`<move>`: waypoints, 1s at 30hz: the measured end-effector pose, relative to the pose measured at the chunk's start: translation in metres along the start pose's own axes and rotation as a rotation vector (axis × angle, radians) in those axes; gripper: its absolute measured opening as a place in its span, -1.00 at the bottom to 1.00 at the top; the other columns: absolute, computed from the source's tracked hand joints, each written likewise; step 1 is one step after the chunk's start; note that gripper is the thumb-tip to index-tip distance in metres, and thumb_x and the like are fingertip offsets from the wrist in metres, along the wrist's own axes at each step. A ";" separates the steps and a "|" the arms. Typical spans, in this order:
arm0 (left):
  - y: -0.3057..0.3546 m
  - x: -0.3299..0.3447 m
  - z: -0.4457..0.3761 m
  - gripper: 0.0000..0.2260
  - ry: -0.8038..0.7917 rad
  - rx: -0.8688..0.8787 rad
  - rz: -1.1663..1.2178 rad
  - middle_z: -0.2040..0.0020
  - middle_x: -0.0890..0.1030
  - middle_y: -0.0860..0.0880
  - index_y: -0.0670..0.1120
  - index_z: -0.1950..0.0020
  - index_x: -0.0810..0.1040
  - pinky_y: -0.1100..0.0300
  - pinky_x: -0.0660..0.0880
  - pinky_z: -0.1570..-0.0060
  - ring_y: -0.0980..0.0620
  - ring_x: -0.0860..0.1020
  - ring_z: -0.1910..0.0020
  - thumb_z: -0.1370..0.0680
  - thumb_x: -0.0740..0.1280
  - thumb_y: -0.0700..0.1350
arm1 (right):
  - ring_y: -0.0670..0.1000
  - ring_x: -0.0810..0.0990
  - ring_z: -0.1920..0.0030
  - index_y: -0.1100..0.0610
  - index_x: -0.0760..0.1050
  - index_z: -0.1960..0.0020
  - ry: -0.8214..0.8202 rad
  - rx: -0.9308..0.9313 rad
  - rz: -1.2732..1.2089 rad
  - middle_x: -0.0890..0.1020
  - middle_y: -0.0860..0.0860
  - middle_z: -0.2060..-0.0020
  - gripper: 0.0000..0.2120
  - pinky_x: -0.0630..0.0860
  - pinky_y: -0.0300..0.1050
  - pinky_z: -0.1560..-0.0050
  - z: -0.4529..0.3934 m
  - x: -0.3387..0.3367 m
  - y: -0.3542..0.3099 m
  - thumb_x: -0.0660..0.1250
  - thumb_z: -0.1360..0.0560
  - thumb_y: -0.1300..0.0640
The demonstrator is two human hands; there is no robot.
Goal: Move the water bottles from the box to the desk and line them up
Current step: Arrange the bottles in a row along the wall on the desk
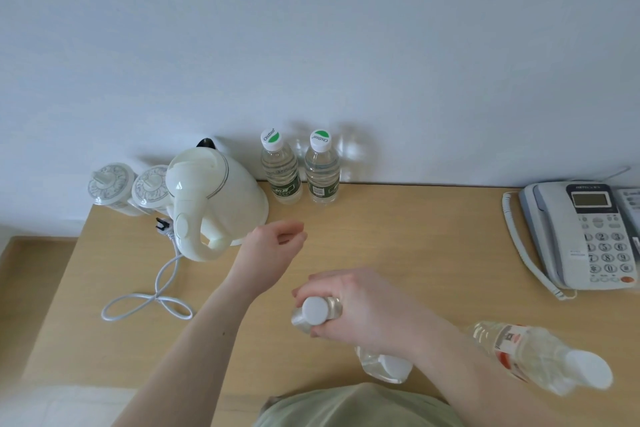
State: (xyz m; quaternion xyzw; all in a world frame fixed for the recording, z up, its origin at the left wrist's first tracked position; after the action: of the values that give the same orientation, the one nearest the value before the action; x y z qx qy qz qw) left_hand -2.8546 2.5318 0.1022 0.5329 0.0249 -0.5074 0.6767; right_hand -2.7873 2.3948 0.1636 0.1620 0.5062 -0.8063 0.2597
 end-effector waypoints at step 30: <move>0.047 0.037 -0.007 -0.77 -0.127 0.108 0.059 -0.05 0.70 0.20 0.05 -0.23 0.66 0.33 0.49 -0.11 0.33 0.61 -0.06 -0.57 0.43 -0.05 | -0.21 0.56 0.14 -0.17 0.64 -0.10 0.243 0.126 -0.033 0.68 -0.18 0.11 -0.69 0.46 -0.31 0.12 0.011 -0.077 0.037 0.55 -0.40 0.07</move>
State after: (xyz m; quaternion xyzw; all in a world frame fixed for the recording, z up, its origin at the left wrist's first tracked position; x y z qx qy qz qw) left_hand -2.7996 2.5084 0.1111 0.5357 -0.0613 -0.5206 0.6620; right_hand -2.7031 2.3913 0.1815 0.2662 0.4850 -0.8150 0.1724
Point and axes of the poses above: each hand's wrist, its own z-axis away from the middle knuckle, its own x-axis out of the palm, y = z × x, the point moved 9 cm from there along -z, towards the middle knuckle
